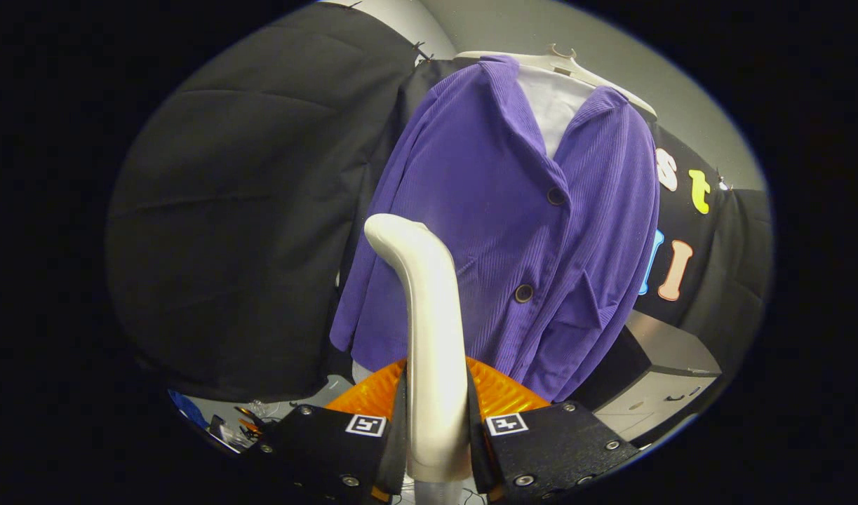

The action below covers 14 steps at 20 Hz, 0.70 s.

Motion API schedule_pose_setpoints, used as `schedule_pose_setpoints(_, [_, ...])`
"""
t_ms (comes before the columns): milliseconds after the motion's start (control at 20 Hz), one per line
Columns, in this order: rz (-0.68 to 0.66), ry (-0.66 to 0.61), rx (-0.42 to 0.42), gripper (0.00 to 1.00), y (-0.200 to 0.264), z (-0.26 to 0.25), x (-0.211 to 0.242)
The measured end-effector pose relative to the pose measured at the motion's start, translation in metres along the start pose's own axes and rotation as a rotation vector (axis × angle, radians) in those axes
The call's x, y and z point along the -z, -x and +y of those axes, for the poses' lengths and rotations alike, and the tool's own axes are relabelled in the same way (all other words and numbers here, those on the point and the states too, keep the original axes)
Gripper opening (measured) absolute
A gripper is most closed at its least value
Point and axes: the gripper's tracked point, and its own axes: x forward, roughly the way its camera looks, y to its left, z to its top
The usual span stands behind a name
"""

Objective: Iron the clothes twice with a garment steamer, once on the left side and once on the right side.

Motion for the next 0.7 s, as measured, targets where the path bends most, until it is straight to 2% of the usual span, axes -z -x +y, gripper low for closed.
schedule_pose_setpoints(350, [0.002, 0.018, -0.004, 0.38, -0.007, 0.005, 0.018])
schedule_pose_setpoints(700, [0.09, 0.02, -0.047, 0.37, -0.018, 0.013, 0.063])
